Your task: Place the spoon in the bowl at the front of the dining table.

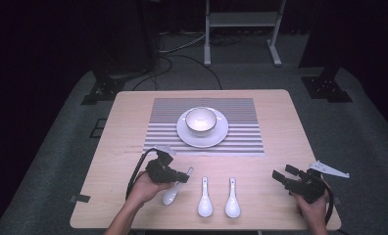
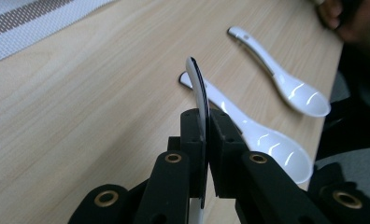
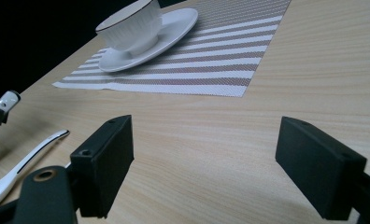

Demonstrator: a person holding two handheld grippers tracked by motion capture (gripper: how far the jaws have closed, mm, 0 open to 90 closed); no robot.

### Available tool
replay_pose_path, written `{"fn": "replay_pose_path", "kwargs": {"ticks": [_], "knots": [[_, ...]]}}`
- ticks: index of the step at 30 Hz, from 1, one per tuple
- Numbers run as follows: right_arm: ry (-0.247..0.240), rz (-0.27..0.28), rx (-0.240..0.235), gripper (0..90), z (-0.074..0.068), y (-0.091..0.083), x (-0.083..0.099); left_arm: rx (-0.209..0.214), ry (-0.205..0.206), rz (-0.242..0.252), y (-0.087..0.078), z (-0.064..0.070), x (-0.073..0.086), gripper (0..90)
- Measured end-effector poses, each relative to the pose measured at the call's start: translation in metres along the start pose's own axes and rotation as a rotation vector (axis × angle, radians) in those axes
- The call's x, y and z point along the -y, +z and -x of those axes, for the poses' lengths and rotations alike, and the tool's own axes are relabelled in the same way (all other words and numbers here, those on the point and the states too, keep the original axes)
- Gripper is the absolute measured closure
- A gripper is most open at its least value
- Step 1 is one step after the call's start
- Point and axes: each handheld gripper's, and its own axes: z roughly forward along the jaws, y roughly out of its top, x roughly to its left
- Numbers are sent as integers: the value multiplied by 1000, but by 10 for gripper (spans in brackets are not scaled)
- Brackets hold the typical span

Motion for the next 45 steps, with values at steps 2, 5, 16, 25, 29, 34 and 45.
{"fn": "replay_pose_path", "kwargs": {"ticks": [2, 5, 16, 25, 29, 34, 45], "knots": [[0, 0, 0, 183, 0, 0, 0, 28, -25, 25, -5, -4, -1, 847], [1, 0, 0, 183, 0, 0, 0, 52, -55, 50, -12, -11, -2, 848], [5, -1, -1, 183, 0, 0, 0, 114, -136, 126, -20, -27, -13, 849], [5, -1, -3, 183, 0, 0, 0, 134, -153, 165, -24, -33, -32, 849], [6, -2, -4, 183, 1, 0, 0, 139, -164, 180, -25, -34, -42, 849], [8, -1, -5, 183, 1, 0, 0, 147, -172, 189, -24, -37, -54, 848], [11, 1, -8, 183, 1, 0, 0, 150, -212, 212, -19, -51, -69, 849]]}}
